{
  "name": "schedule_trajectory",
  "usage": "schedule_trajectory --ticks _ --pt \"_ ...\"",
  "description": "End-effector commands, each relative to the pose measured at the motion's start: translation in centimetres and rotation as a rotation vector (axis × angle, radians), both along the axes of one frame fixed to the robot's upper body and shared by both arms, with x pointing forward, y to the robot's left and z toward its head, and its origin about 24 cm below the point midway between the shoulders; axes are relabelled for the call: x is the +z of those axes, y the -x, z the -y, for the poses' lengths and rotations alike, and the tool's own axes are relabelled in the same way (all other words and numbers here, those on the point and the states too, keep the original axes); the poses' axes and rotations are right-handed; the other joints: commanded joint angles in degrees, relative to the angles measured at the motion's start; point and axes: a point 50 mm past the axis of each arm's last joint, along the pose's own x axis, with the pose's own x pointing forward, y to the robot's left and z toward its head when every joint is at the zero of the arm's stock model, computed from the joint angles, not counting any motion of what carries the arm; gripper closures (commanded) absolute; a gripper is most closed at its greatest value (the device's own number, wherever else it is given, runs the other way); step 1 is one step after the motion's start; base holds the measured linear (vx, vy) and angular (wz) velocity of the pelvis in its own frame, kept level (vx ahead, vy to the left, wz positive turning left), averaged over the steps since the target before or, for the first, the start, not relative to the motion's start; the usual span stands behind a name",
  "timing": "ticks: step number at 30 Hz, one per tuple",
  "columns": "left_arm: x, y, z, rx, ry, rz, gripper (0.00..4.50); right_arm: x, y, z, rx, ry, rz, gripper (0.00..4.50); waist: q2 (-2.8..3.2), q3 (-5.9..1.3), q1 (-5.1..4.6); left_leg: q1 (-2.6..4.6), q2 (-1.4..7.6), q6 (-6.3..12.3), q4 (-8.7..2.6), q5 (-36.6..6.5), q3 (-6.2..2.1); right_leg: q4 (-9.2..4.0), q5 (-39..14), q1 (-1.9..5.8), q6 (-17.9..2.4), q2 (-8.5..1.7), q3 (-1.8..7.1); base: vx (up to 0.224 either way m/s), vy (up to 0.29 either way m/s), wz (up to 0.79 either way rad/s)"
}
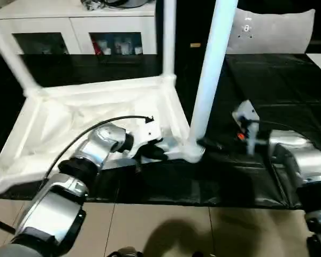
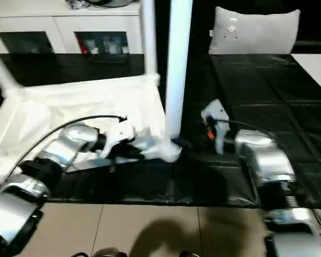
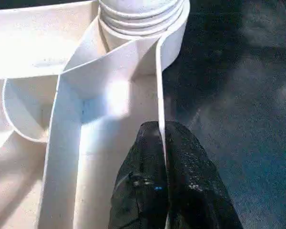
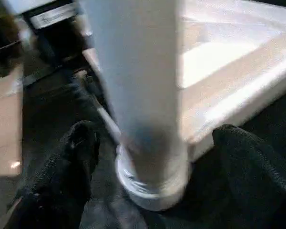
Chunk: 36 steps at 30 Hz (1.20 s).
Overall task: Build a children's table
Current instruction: Rotate leg to tighten
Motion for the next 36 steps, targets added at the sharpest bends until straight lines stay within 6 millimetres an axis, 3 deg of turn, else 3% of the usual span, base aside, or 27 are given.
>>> schedule_trajectory --ticks 1,8,19,22,24,27,28,29,31,33,36 --pt "0.6 0.2 0.7 -0.098 -0.029 0.016 4.5 0.2 0.3 -0.4 0.064 -0.005 -0.003 0.75 -1.0 -5.29 0.04 0.54 2.71 5.79 -3.68 -6.5 -0.43 -3.21 -20.9 3.94 -3.7 -4.45 3.82 0.0 0.0 0.0" --pt "0.5 0.9 0.8 -0.193 -0.026 -0.008 4.5 -0.4 0.6 -1.0 0.127 -0.014 -0.044 1.36 -0.93 -5.35 0.78 0.7 2.96 5.19 -3.73 -6.3 -0.48 -3.19 -21.1 3.72 -3.6 -4.51 3.92 0.0 0.0 0.0" --pt "0.4 0.8 0.8 -0.176 -0.017 -0.03 4.5 -0.7 1.1 -1.7 0.177 -0.055 -0.111 2.31 -0.98 -5.33 0.84 0.62 2.79 4.87 -3.73 -6.2 -0.47 -3.44 -22.2 3.8 -2.6 -4.47 3.77 0.0 0.0 0.0" --pt "0.6 0.6 0.9 -0.126 0.014 -0.055 4.5 -0.6 0.9 -2.0 0.142 -0.089 -0.104 2.44 -1.02 -5.31 0.84 0.57 2.76 4.71 -3.74 -6.3 -0.47 -3.47 -22.7 3.8 -2.4 -4.49 3.73 0.0 0.0 0.0" --pt "0.9 -0.4 1.4 0.025 0.062 -0.065 4.5 -0.6 -0.1 -3.1 -0.008 -0.124 -0.1 2.48 -0.97 -5.19 0.7 0.51 2.85 4.28 -3.78 -6.2 -0.56 -3.53 -22.9 3.85 -2.6 -4.5 3.63 0.0 0.0 0.0" --pt "0.8 -0.9 1.8 0.116 0.067 -0.056 4.5 -0.8 -1.0 -3.9 -0.123 -0.113 -0.096 2.49 -1.05 -5.03 0.02 0.84 2.14 2.99 -3.72 -7.2 -0.35 -4.44 -26.8 3.68 -0.8 -4.31 3.21 0.0 0.0 0.0" --pt "0.8 -1.0 1.9 0.137 0.069 -0.055 4.5 -0.8 -1.3 -4.1 -0.164 -0.111 -0.096 2.49 -1.2 -4.95 -0.29 0.6 2.05 2.78 -3.75 -7.1 -0.46 -4.48 -27.4 3.81 -0.2 -4.24 2.96 0.0 0.0 0.0" --pt "0.7 -1.4 2.4 0.213 0.076 -0.055 4.5 -1.2 -2.3 -4.7 -0.32 -0.095 -0.107 2.5 -1.0 -5.02 -0.88 0.58 2.02 2.28 -3.75 -7.2 -0.56 -4.63 -27.4 3.79 0.2 -4.23 2.81 0.0 0.0 0.0" --pt "0.6 -1.6 2.6 0.258 0.078 -0.05 4.5 -1.4 -2.8 -4.9 -0.398 -0.077 -0.107 2.5 -0.81 -5.09 -2.02 0.57 1.95 1.81 -3.69 -7.8 -0.73 -4.79 -27.2 3.91 0.4 -4.22 2.59 0.0 0.0 0.0" --pt "0.6 -2.1 3.5 0.364 0.106 -0.047 4.5 -1.6 -3.5 -6.0 -0.516 -0.077 -0.101 2.5 -0.92 -5.03 -2.94 0.42 1.81 2.33 -3.66 -7.9 -0.64 -4.88 -26.3 3.9 0.0 -4.22 2.7 0.0 0.0 0.0" --pt "0.9 -2.5 4.5 0.432 0.134 -0.031 4.5 -1.7 -3.8 -7.2 -0.59 -0.099 -0.09 2.5 -0.95 -5.32 -3.52 0.18 1.57 3.25 -3.61 -6.1 -0.66 -4.48 -24.1 4.17 -0.6 -4.23 2.81 0.0 0.0 0.0"
